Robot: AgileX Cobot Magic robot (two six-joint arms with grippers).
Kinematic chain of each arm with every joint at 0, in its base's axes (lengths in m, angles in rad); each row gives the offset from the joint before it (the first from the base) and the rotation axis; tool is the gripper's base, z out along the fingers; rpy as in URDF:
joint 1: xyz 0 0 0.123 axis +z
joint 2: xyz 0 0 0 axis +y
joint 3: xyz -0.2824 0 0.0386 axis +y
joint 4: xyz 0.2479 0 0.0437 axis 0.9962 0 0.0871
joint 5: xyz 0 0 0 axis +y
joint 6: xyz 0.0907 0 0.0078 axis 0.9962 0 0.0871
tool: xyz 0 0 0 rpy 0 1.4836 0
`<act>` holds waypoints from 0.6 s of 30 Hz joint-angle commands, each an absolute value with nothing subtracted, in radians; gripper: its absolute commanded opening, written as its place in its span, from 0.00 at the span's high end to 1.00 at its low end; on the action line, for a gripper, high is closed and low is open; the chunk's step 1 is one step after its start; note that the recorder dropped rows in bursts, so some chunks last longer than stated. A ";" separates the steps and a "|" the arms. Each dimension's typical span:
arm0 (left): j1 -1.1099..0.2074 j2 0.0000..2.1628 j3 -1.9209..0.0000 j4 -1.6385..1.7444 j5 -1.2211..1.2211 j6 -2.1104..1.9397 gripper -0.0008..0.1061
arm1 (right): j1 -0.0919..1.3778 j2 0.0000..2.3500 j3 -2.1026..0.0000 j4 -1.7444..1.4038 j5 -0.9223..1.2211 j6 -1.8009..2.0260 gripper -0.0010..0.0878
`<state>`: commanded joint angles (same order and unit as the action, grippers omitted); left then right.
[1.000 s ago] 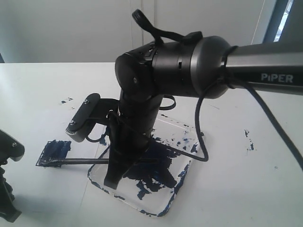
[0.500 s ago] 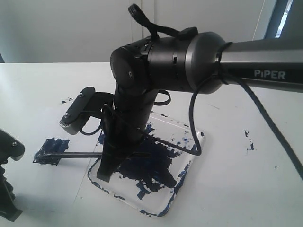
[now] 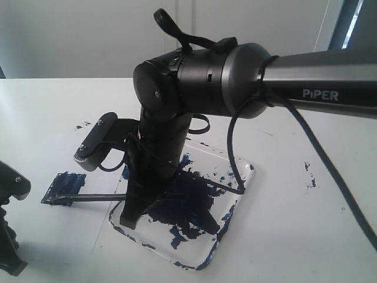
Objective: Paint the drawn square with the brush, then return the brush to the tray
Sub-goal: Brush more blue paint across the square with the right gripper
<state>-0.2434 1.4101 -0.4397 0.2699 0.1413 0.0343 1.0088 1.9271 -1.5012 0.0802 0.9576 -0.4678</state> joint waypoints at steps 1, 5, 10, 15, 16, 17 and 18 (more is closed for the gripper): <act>-0.243 1.410 -0.440 0.270 0.141 0.034 0.67 | 1.009 1.927 -1.501 0.071 0.955 -0.468 0.99; -0.243 1.410 -0.440 0.270 0.143 0.034 0.67 | 1.009 1.929 -1.501 0.029 0.925 -0.468 0.99; -0.243 1.410 -0.440 0.270 0.143 0.034 0.67 | 1.009 1.929 -1.501 -0.013 0.868 -0.414 0.99; -0.243 1.406 -0.450 0.270 0.106 0.025 0.67 | 1.009 1.929 -1.501 -0.013 0.868 -0.414 0.99; -0.243 1.401 -0.459 0.270 0.105 0.011 0.67 | 1.009 1.929 -1.501 -0.013 0.870 -0.414 0.99; -0.243 1.398 -0.468 0.267 0.105 0.000 0.67 | 1.009 1.929 -1.501 -0.015 0.874 -0.414 0.99; -0.243 1.396 -0.478 0.267 0.105 -0.018 0.67 | 1.009 1.929 -1.501 -0.015 0.874 -0.414 0.99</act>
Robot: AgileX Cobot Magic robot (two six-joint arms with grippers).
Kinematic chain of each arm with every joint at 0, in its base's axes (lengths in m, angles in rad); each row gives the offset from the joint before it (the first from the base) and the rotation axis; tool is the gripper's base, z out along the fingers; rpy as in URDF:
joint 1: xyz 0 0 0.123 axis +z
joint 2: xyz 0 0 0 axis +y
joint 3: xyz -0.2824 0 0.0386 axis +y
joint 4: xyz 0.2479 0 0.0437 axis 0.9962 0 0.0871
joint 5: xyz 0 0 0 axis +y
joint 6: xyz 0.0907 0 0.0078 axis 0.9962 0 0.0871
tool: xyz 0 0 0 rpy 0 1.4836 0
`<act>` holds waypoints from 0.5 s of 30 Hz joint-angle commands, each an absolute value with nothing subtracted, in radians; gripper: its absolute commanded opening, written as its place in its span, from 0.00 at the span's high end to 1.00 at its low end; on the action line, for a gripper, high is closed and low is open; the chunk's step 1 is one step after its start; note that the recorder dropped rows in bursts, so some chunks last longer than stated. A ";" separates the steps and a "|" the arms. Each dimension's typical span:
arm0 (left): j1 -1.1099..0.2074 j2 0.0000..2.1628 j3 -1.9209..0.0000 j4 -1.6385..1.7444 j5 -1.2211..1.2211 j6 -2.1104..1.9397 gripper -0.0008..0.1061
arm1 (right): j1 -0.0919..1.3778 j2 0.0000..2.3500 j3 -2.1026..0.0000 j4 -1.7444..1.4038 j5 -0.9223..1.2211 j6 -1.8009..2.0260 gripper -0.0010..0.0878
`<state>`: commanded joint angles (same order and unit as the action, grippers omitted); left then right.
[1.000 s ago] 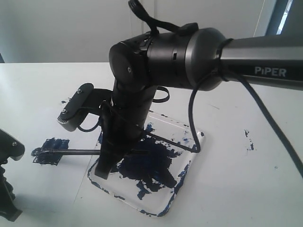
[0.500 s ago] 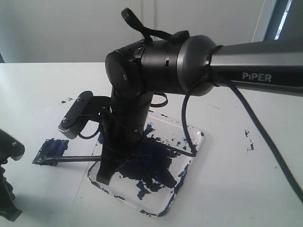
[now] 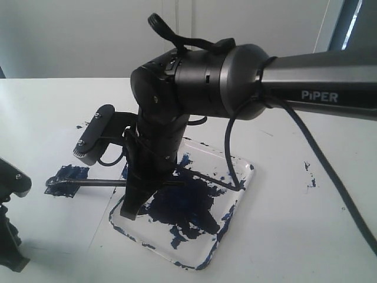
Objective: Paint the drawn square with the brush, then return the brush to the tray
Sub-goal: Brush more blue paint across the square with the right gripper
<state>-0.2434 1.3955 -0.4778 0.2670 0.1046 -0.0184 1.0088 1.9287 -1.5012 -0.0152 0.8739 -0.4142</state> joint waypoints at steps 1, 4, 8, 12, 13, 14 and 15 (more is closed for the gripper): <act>-0.241 1.396 -0.486 0.267 0.105 -0.023 0.67 | 1.009 1.929 -1.501 -0.015 0.874 -0.414 0.99; -0.241 1.407 -0.491 0.267 0.075 -0.023 0.67 | 1.009 1.929 -1.501 -0.015 0.874 -0.414 0.99; -0.241 1.453 -0.491 0.265 0.027 -0.046 0.67 | 1.009 1.929 -1.501 -0.015 0.878 -0.414 0.99; -0.241 1.494 -0.491 0.265 0.035 -0.055 0.67 | 1.009 1.929 -1.501 -0.015 0.880 -0.412 0.99; -0.241 1.497 -0.491 0.265 0.041 -0.055 0.67 | 1.009 1.929 -1.501 -0.015 0.880 -0.412 0.99; -0.241 1.499 -0.491 0.265 0.041 -0.054 0.67 | 1.009 1.929 -1.501 -0.015 0.880 -0.412 0.99; -0.241 1.501 -0.491 0.265 0.041 -0.053 0.67 | 1.009 1.929 -1.501 -0.015 0.880 -0.412 0.99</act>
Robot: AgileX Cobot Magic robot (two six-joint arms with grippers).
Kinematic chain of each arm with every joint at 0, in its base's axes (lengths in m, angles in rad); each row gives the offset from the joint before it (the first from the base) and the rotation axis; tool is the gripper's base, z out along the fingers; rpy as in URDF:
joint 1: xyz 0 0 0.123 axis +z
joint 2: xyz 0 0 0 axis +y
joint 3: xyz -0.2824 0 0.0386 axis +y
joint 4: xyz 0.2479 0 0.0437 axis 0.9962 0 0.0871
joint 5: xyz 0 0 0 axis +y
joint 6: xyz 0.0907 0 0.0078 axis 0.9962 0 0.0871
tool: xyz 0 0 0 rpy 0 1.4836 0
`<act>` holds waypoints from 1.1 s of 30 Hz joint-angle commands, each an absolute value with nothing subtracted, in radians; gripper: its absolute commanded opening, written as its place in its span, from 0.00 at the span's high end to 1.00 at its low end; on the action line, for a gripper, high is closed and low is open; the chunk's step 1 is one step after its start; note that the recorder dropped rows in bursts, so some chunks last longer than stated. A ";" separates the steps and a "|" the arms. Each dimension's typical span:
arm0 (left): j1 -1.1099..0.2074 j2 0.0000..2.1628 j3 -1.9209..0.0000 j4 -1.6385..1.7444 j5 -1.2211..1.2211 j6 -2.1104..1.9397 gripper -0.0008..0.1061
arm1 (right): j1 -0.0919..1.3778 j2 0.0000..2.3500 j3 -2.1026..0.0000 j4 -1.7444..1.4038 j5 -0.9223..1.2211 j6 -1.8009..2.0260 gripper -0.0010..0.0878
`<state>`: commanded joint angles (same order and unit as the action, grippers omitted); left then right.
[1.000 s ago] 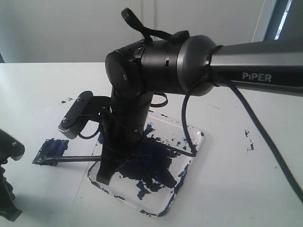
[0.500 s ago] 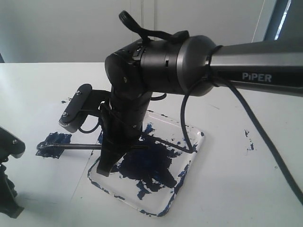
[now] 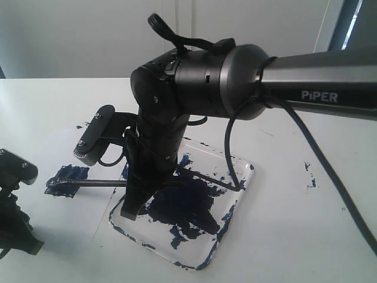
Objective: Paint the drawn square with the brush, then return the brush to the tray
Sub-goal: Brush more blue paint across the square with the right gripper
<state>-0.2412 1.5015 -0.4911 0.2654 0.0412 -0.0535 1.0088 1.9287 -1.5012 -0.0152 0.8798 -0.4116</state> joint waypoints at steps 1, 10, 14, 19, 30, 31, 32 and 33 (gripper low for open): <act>-0.241 1.501 -0.491 0.265 0.041 -0.053 0.67 | 1.009 1.929 -1.501 -0.015 0.882 -0.412 0.99; -0.241 1.525 -0.491 0.265 0.069 -0.053 0.67 | 1.009 1.929 -1.501 -0.029 0.886 -0.412 0.99; -0.241 1.542 -0.489 0.265 0.074 -0.053 0.67 | 1.009 1.929 -1.501 -0.031 0.909 -0.412 0.99; -0.241 1.559 -0.489 0.265 0.076 -0.053 0.67 | 1.009 1.929 -1.501 -0.023 0.917 -0.412 0.99; -0.241 1.560 -0.489 0.265 0.086 -0.053 0.67 | 1.009 1.941 -1.501 -0.051 0.878 -0.416 0.99; -0.241 1.560 -0.489 0.265 0.086 -0.053 0.67 | 1.009 1.944 -1.501 -0.047 0.880 -0.416 0.99; -0.241 1.560 -0.489 0.265 0.086 -0.053 0.67 | 1.009 1.944 -1.501 -0.041 0.877 -0.416 0.99; -0.241 1.560 -0.489 0.265 0.086 -0.053 0.67 | 1.009 1.944 -1.501 -0.031 0.872 -0.416 0.99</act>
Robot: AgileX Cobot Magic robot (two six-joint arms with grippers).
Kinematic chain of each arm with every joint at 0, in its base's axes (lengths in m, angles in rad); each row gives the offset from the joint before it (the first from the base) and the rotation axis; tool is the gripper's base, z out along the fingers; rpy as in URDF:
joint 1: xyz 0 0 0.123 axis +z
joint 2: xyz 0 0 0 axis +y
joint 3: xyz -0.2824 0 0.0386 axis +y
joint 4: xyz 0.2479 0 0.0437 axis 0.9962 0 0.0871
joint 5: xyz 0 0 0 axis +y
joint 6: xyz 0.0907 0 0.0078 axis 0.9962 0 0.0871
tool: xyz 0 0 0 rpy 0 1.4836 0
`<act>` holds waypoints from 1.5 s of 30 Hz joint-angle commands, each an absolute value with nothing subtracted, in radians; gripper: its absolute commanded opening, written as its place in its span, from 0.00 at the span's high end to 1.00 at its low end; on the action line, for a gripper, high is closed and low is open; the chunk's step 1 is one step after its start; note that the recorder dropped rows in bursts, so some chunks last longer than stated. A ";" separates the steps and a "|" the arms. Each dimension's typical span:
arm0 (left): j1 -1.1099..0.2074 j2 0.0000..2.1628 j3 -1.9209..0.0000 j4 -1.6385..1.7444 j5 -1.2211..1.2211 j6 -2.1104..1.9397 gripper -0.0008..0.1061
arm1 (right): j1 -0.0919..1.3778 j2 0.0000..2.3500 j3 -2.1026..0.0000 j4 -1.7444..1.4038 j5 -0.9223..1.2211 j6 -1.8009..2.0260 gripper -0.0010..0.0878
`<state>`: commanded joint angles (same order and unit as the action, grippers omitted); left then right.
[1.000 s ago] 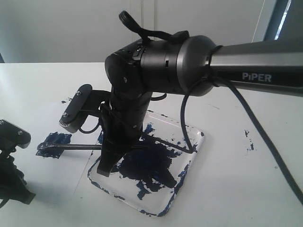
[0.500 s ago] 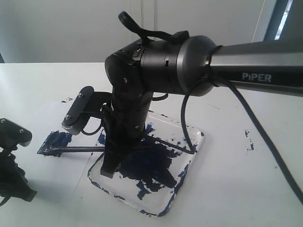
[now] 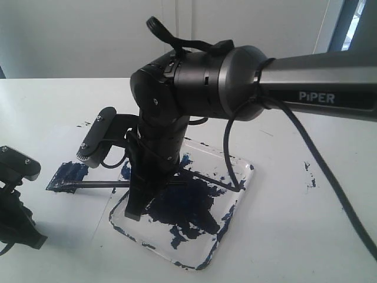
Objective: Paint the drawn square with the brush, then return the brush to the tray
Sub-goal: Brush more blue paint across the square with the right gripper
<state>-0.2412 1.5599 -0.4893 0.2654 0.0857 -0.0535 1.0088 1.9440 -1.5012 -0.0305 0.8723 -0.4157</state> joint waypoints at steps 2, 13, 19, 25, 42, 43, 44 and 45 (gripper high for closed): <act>-0.241 1.560 -0.489 0.265 0.088 -0.053 0.67 | 1.009 1.944 -1.501 -0.030 0.858 -0.416 0.99; -0.241 1.560 -0.489 0.265 0.101 -0.053 0.67 | 1.005 1.946 -1.504 -0.103 0.815 -0.383 0.99; -0.241 1.560 -0.489 0.263 0.101 -0.056 0.67 | 1.005 1.974 -1.504 -0.103 0.822 -0.387 0.99; -0.241 1.560 -0.489 0.263 0.099 -0.056 0.67 | 1.005 1.966 -1.504 -0.103 0.821 -0.389 0.99; -0.241 1.560 -0.489 0.263 0.099 -0.053 0.67 | 1.005 1.990 -1.504 -0.068 0.814 -0.398 0.99; -0.241 1.560 -0.489 0.263 0.099 -0.053 0.67 | 1.005 1.982 -1.504 -0.068 0.814 -0.398 0.99; -0.241 1.560 -0.489 0.263 0.099 -0.053 0.67 | 1.005 1.972 -1.504 -0.068 0.810 -0.398 0.99; -0.241 1.560 -0.489 0.263 0.099 -0.053 0.67 | 1.005 1.961 -1.504 -0.068 0.805 -0.398 0.99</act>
